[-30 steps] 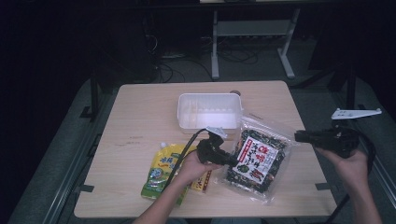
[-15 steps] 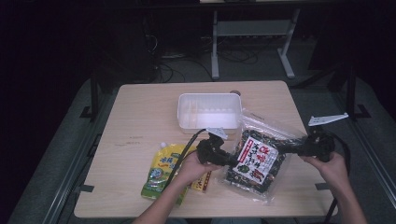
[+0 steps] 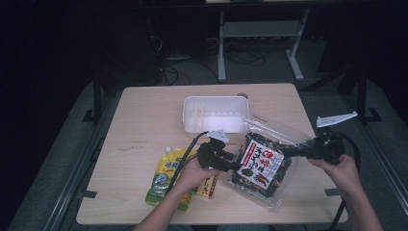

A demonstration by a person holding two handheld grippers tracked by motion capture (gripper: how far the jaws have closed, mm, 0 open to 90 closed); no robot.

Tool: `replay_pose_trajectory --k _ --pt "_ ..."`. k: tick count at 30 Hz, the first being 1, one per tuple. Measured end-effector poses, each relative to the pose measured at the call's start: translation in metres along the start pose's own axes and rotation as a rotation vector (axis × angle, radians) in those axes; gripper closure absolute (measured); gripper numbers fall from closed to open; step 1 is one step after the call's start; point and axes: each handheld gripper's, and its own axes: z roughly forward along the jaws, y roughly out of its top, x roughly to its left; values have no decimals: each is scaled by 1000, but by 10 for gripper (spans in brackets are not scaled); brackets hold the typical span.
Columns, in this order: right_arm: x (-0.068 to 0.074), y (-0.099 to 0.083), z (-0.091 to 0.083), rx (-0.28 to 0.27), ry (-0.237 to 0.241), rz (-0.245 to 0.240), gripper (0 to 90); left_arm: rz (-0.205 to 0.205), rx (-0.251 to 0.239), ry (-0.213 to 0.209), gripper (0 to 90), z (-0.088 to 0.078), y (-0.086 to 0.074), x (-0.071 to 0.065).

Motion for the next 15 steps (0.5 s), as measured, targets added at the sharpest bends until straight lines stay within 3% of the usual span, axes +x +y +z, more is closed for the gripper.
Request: replay_pose_trajectory --k 12,15 --pt "20 16 -12 -15 -85 -69 784 17 -3 81 403 -29 -15 -6" --pt "24 23 -16 -21 -112 -87 784 1 -2 108 381 -41 -24 -6"
